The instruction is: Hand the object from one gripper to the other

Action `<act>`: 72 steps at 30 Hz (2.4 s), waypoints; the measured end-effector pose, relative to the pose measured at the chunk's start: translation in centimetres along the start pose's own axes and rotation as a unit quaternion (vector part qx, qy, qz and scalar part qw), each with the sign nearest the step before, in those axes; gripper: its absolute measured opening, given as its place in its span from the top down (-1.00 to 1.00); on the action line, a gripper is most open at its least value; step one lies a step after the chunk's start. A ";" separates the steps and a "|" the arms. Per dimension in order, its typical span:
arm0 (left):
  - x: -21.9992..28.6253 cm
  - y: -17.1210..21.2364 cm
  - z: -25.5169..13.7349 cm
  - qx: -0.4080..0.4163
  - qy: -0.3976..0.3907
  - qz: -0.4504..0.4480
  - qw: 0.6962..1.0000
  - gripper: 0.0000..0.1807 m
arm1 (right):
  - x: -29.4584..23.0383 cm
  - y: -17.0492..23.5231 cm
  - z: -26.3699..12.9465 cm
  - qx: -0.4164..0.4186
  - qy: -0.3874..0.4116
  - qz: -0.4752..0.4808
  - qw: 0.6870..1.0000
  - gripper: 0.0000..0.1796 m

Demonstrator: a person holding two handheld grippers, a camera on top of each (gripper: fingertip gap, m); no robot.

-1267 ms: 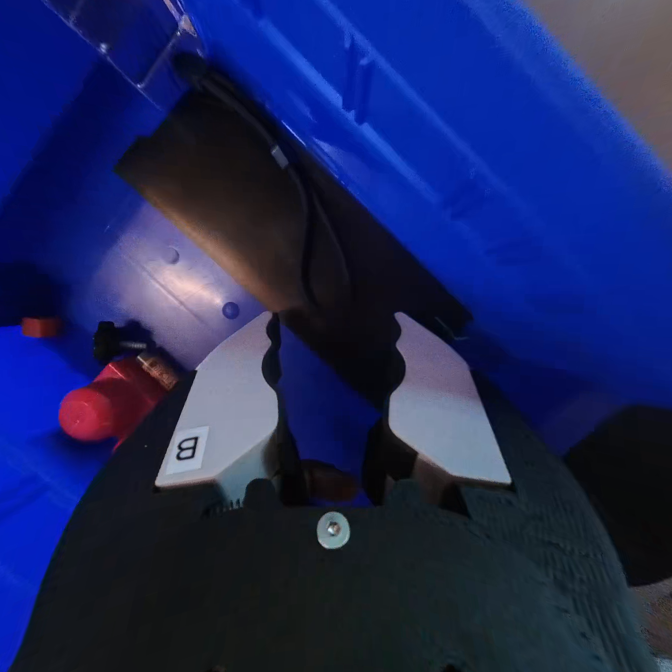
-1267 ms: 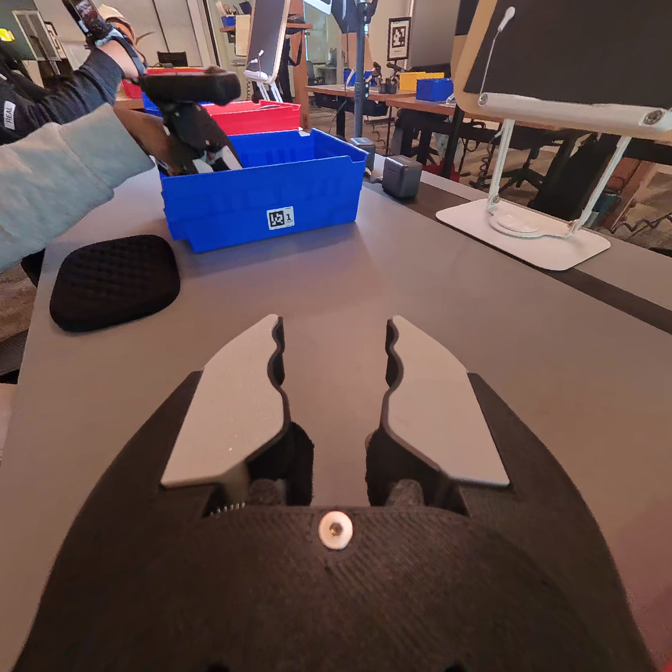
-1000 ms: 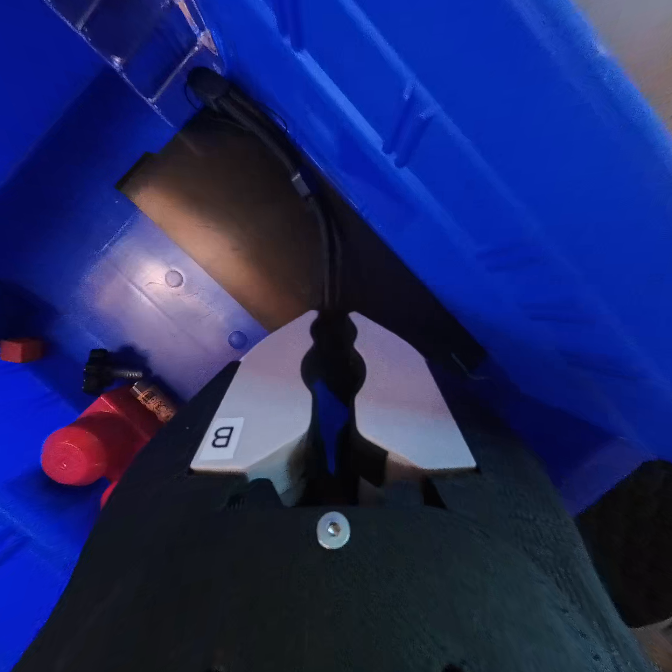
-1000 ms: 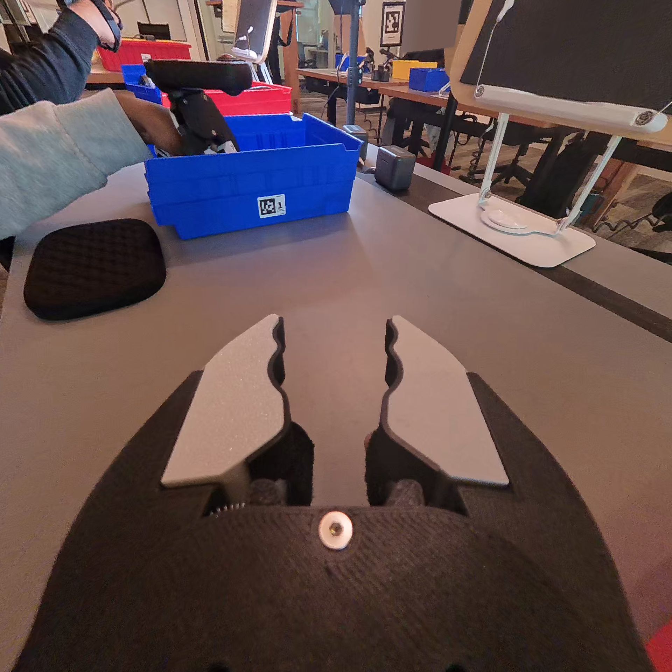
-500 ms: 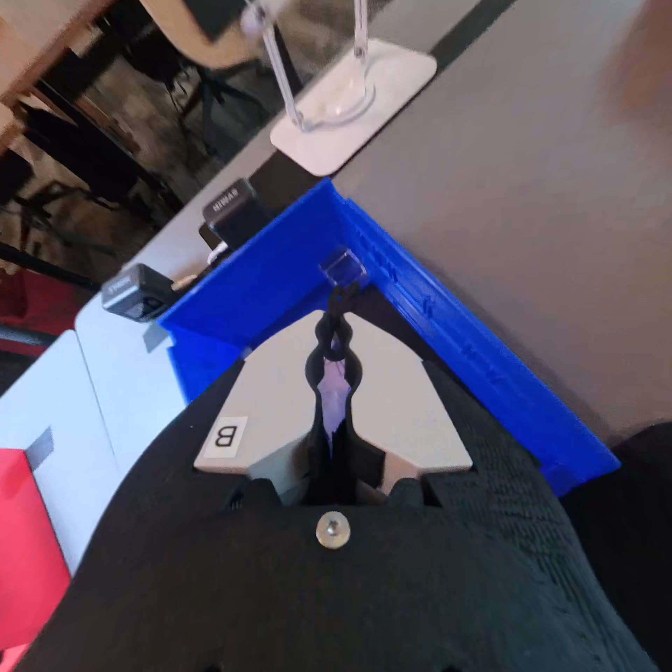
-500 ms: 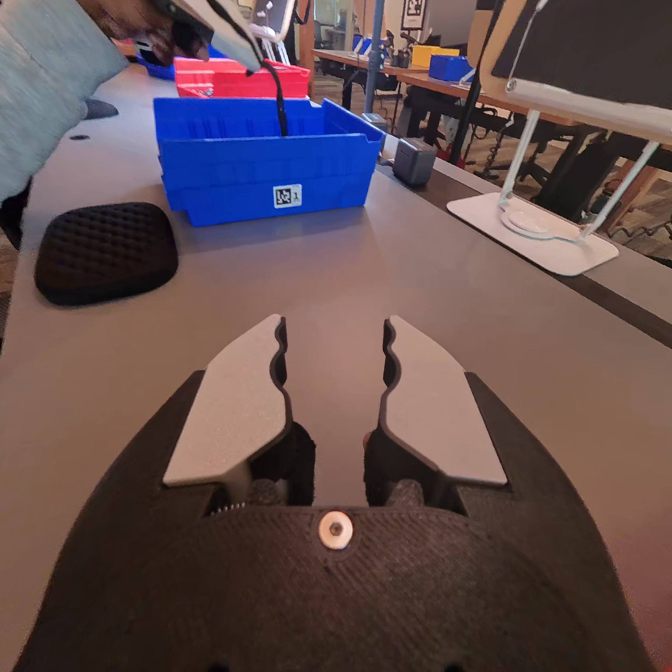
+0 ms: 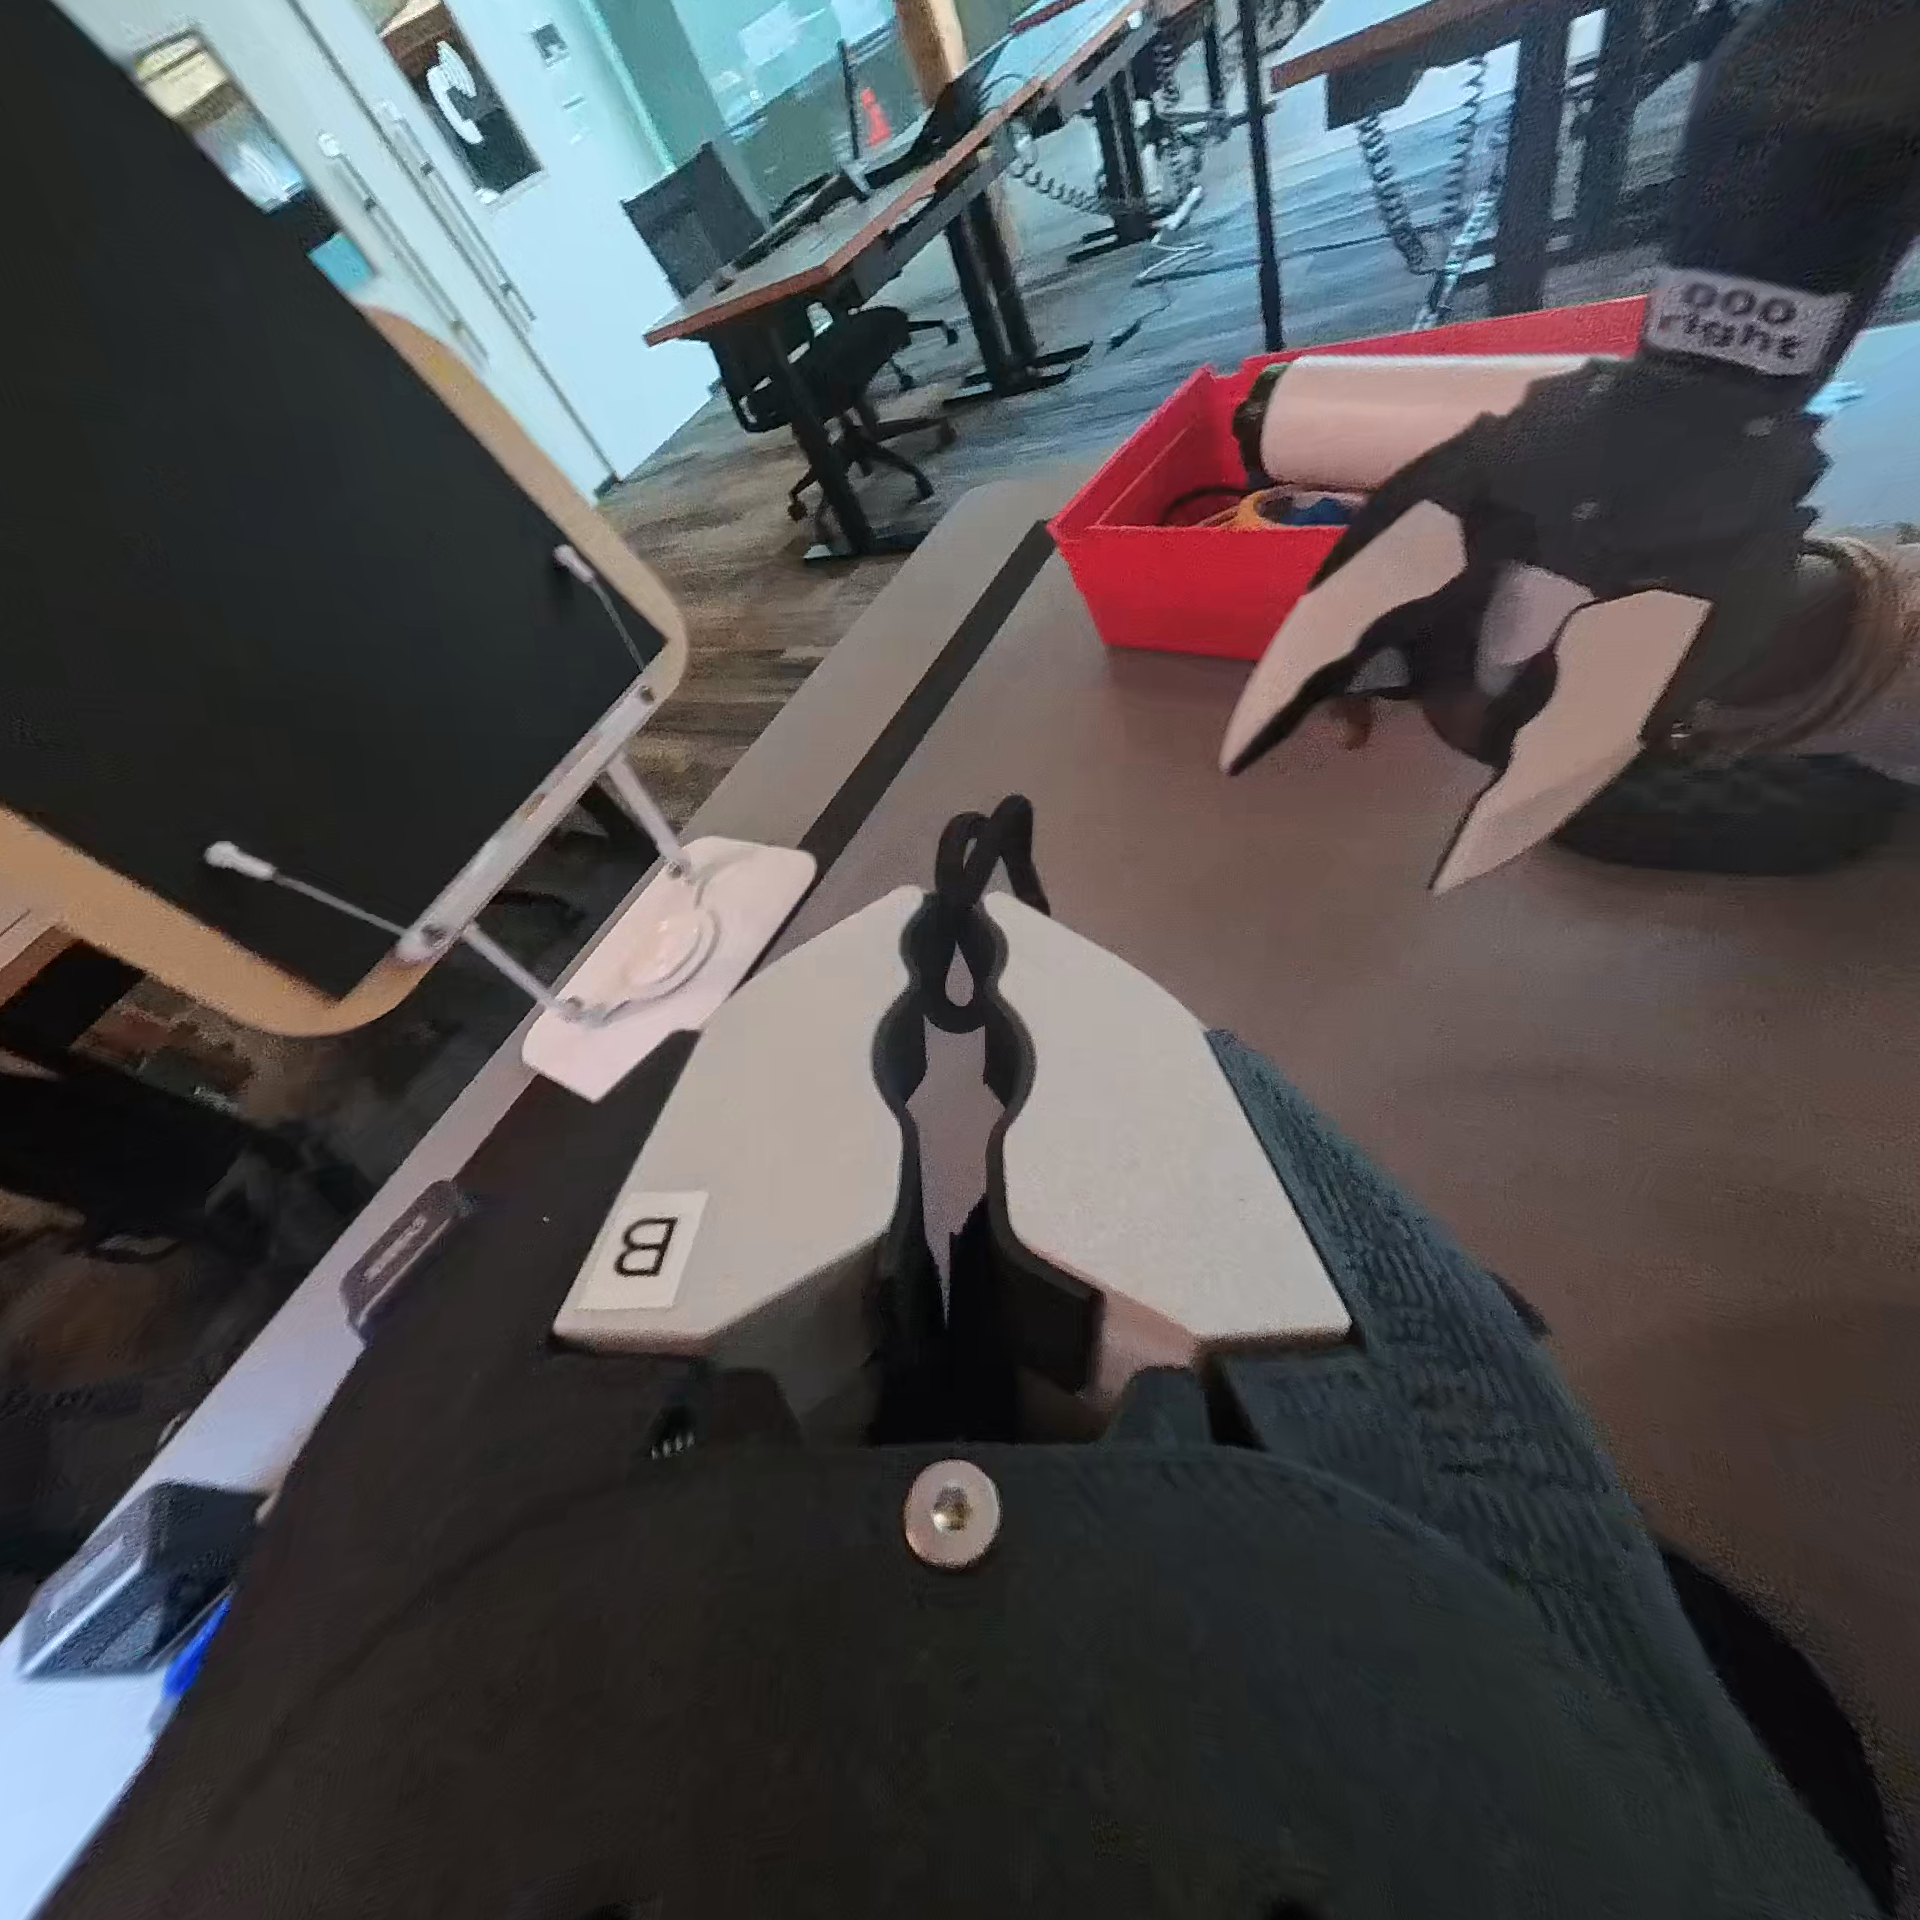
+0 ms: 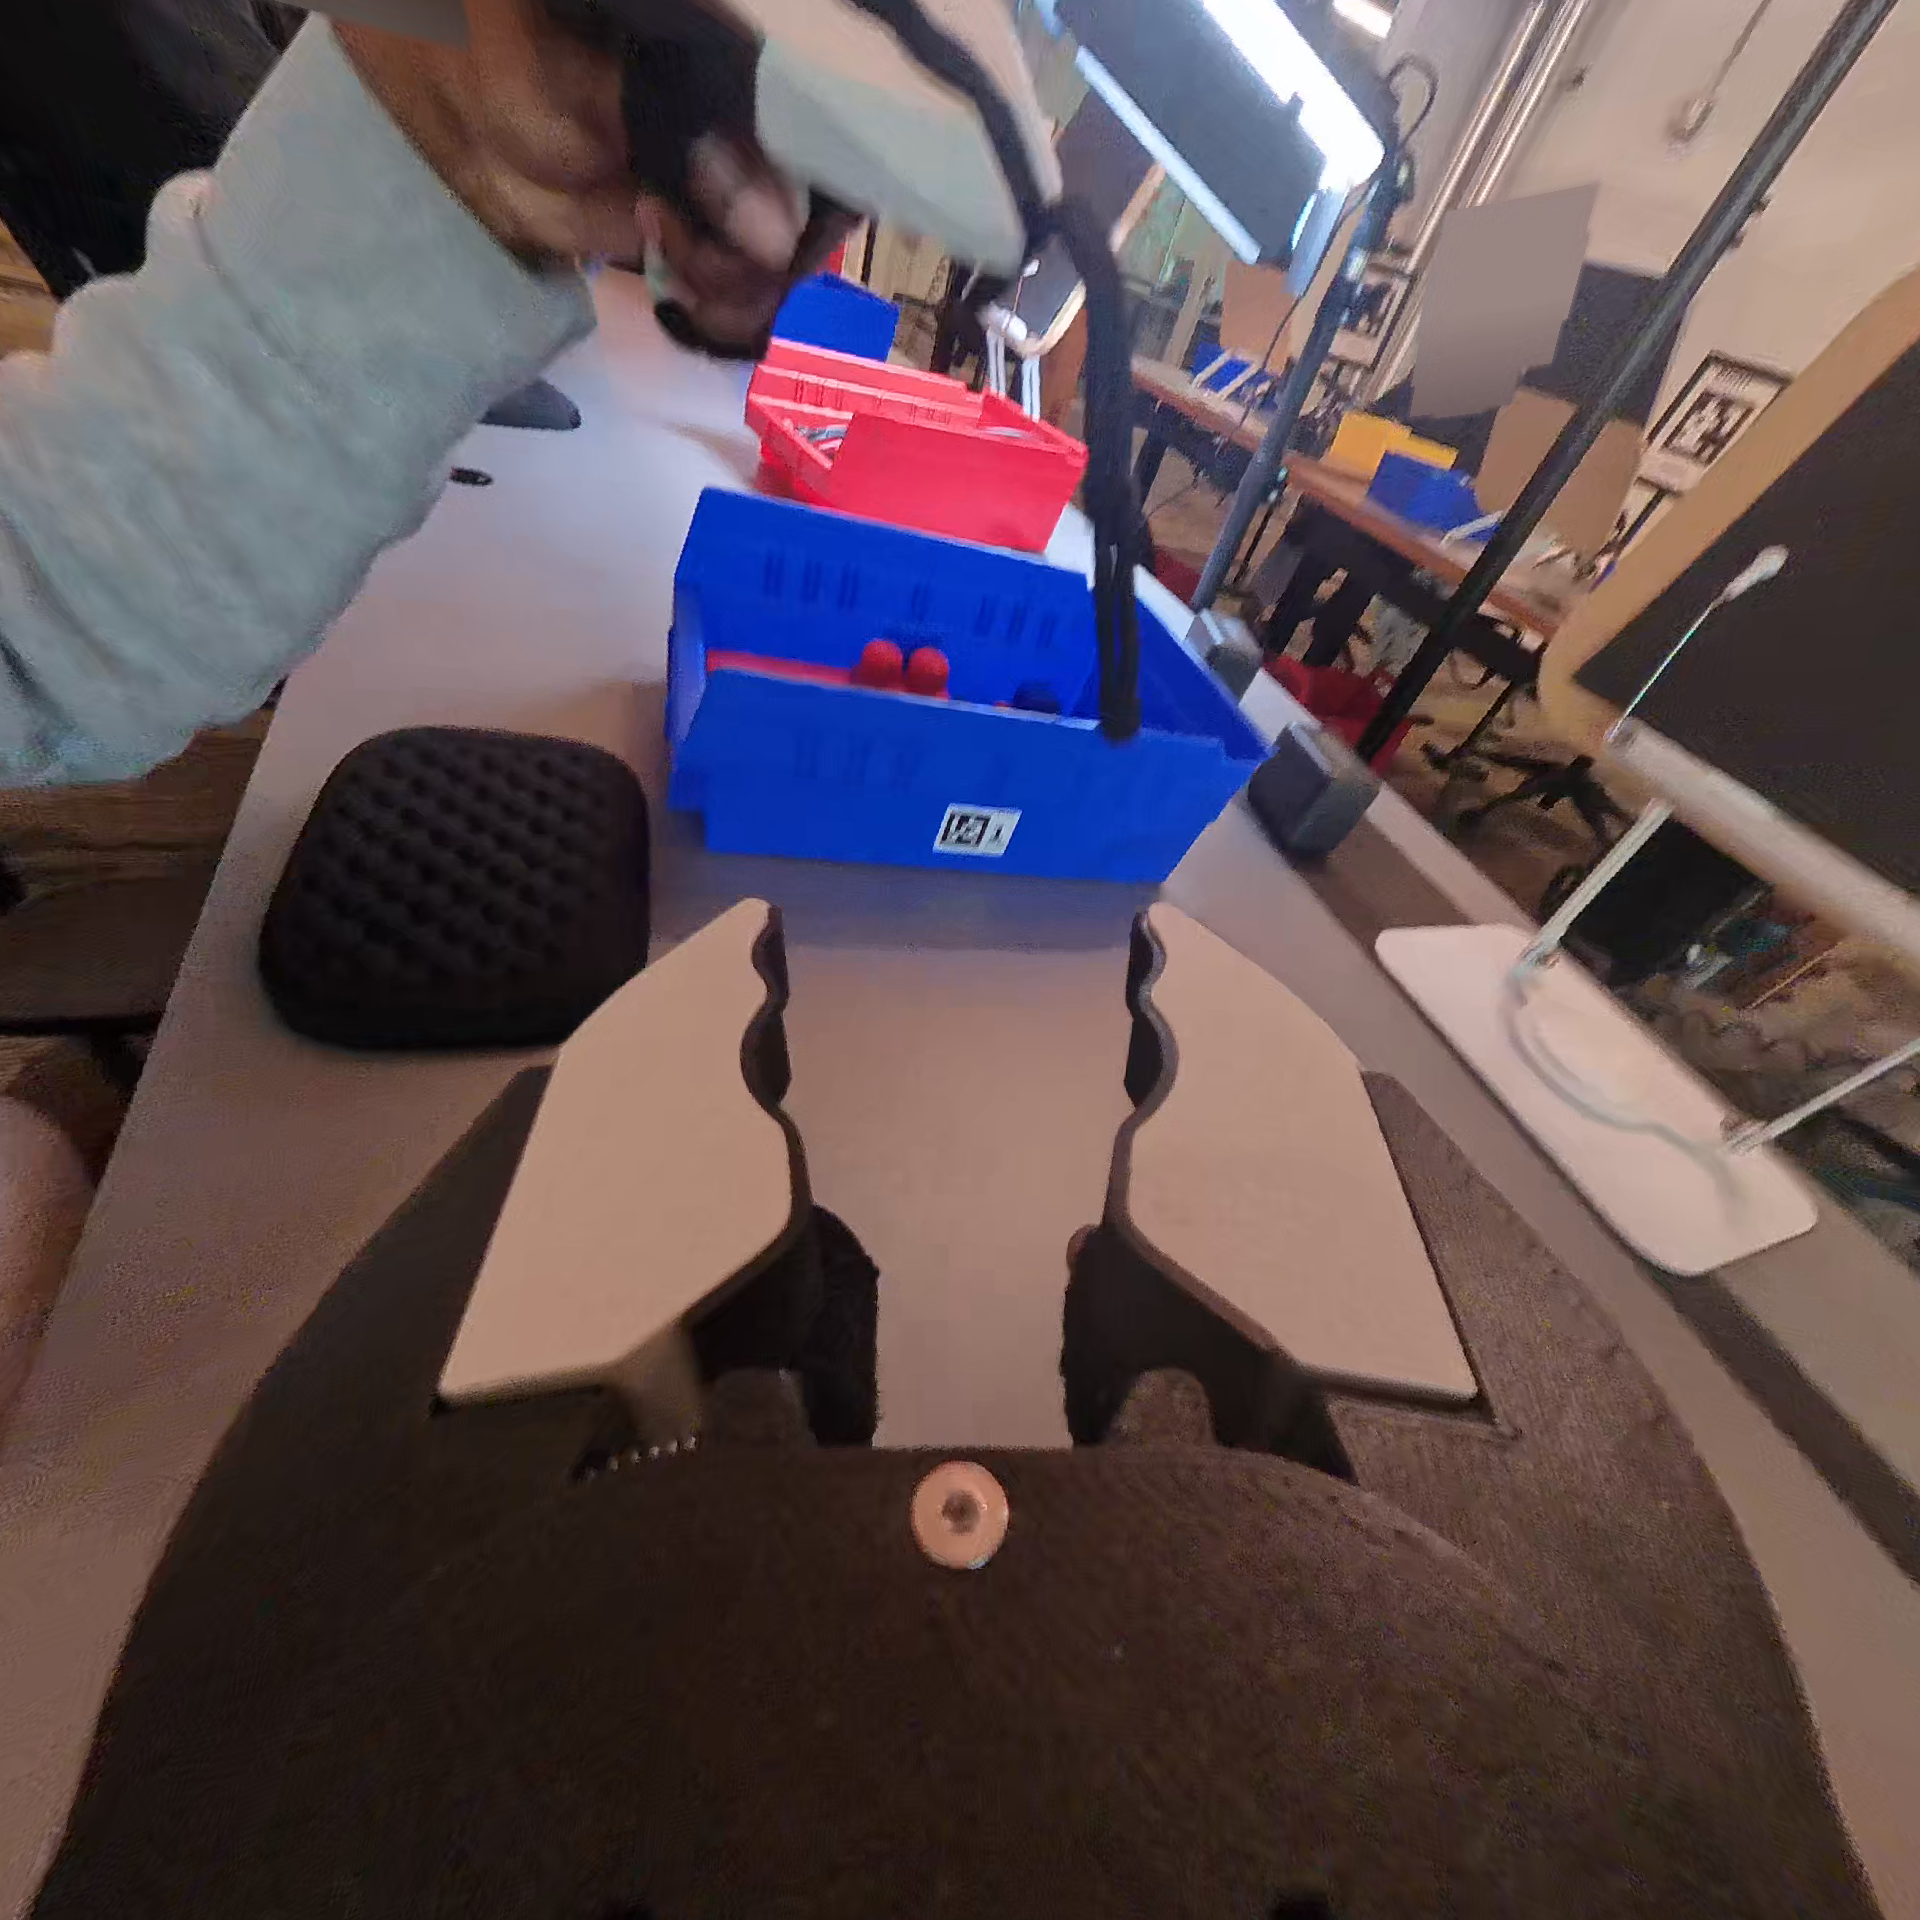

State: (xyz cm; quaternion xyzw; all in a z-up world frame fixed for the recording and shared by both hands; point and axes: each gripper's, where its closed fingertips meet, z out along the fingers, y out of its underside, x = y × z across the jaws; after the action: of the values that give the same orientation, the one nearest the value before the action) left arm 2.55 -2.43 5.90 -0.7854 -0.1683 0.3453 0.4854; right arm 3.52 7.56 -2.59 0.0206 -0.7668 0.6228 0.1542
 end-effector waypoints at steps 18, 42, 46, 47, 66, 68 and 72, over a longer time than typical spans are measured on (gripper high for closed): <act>4.4 -2.4 5.7 0.272 0.054 -0.123 0.953 0.46 | 1.4 -1.9 -0.2 0.185 -0.126 0.209 0.952 0.93; 12.4 1.6 10.0 0.220 0.246 -0.181 0.926 0.92 | -0.4 -1.4 0.2 0.181 -0.179 0.227 0.940 0.76; 13.2 2.3 10.0 0.187 0.268 -0.155 0.932 0.72 | -0.5 -1.0 0.0 0.164 -0.164 0.192 0.954 0.95; 13.0 2.5 9.8 0.184 0.262 -0.134 0.938 0.62 | -0.3 -1.2 -0.2 0.167 -0.161 0.191 0.954 0.95; 10.8 3.3 9.0 0.199 0.000 0.300 0.933 0.92 | -4.5 -0.2 -0.3 0.093 -0.356 0.337 0.867 0.96; 10.8 3.2 8.9 0.207 -0.002 0.298 0.932 0.55 | -4.4 -0.4 -0.4 0.100 -0.357 0.338 0.865 0.95; 10.9 2.9 8.8 0.220 -0.010 0.312 0.924 0.46 | -4.4 -0.3 -0.5 0.098 -0.362 0.345 0.860 0.96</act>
State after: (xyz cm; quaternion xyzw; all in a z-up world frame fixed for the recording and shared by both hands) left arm 3.82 8.45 -3.40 -0.6681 0.1602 0.5155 0.5121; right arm 7.89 7.24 -3.37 -0.0064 -0.6615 0.6566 -0.3623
